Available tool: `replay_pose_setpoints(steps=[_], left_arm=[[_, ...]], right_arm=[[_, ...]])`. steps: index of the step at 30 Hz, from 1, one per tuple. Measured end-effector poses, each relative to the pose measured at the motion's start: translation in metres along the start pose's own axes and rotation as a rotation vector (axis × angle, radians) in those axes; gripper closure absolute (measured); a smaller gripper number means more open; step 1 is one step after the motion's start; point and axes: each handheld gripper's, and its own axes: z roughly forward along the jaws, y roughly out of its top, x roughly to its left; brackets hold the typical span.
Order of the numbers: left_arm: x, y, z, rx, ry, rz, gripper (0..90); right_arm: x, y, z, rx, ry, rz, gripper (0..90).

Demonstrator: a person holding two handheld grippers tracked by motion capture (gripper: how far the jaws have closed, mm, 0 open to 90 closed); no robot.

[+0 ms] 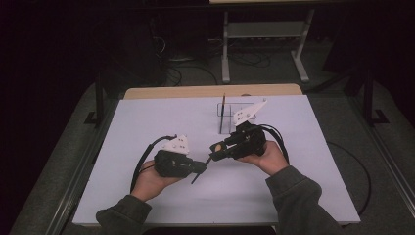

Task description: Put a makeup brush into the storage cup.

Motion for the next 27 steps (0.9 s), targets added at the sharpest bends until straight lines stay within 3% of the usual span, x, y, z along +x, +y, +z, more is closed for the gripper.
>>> replay_pose_setpoints(steps=[6,13,27], left_arm=[[0.003,-0.004,-0.003,-0.024,0.008,-0.019,83.8],[0.003,-0.003,-0.002,-0.054,0.004,-0.035,83.8],[0.009,-0.006,-0.003,-0.064,0.017,-0.07,83.8]], right_arm=[[-0.003,-0.008,0.003,-0.021,-0.01,0.005,59.9],[-0.003,-0.011,0.008,-0.031,-0.007,0.021,64.1],[-0.004,-0.015,0.013,-0.031,-0.018,0.021,62.9]])
